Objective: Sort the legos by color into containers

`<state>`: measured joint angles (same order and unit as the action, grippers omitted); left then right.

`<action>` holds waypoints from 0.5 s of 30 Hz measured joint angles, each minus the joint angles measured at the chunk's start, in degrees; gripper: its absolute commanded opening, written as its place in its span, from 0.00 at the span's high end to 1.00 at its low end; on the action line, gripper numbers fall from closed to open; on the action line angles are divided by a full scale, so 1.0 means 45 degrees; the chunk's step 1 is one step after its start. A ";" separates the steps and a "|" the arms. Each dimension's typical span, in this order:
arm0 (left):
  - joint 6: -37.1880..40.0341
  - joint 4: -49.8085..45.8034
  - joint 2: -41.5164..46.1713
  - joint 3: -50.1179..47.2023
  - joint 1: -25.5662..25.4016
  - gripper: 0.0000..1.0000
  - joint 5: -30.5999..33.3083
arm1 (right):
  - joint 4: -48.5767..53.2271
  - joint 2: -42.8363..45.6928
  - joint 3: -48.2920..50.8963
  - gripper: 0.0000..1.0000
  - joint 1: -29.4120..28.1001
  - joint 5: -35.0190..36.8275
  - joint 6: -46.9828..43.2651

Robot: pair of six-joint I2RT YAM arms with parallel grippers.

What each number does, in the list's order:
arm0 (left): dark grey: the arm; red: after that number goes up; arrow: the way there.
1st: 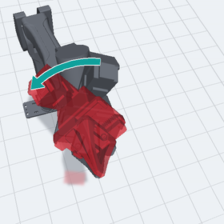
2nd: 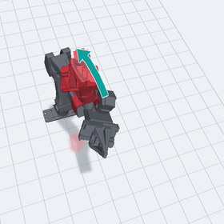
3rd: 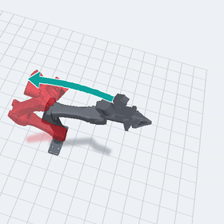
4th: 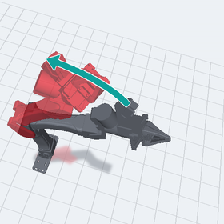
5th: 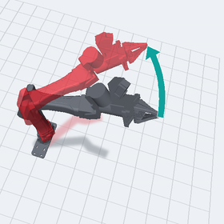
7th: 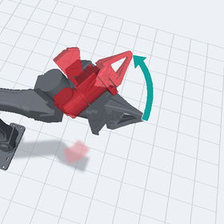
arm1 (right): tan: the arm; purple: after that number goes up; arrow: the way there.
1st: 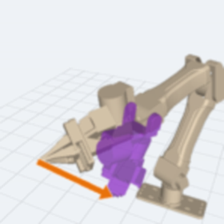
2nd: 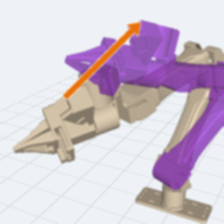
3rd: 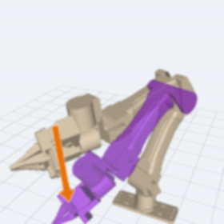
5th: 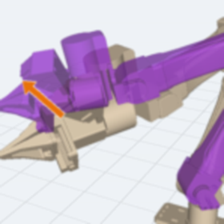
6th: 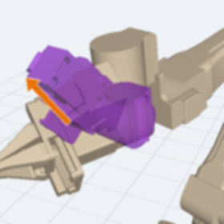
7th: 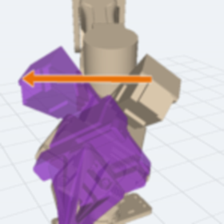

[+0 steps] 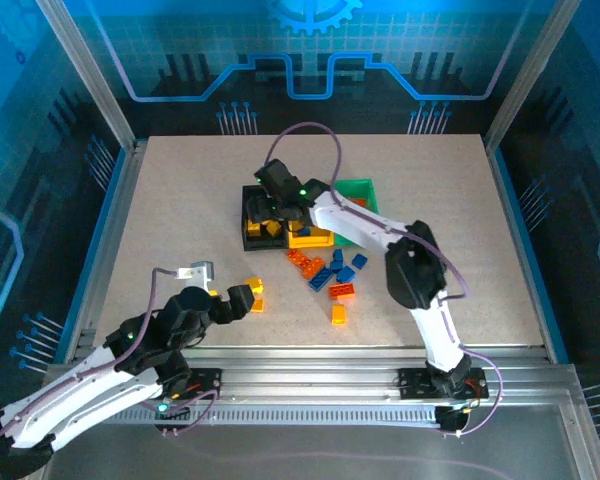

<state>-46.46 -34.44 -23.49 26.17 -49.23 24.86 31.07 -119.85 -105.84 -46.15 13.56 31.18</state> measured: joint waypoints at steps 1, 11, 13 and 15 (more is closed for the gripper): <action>0.0000 0.0000 0.0010 0.0000 0.0000 0.01 -0.0005 | -0.0078 0.0675 0.0777 0.18 -0.0083 0.0044 0.0049; -0.0029 0.0063 0.0083 -0.0039 0.0049 0.01 -0.0005 | -0.0175 0.7227 0.9641 0.17 -0.1651 0.0651 0.1821; -0.0044 0.0102 0.0083 -0.0117 0.0073 0.01 -0.0005 | 0.0219 0.7820 1.0768 0.17 -0.2093 0.0850 0.2293; -0.0049 0.0112 0.0083 -0.0257 0.0083 0.01 -0.0005 | 0.0656 0.8320 1.1710 0.17 -0.2594 0.1010 0.2880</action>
<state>-46.68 -33.93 -23.11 25.02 -48.86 24.84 34.02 -82.41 -53.15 -57.82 18.11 44.14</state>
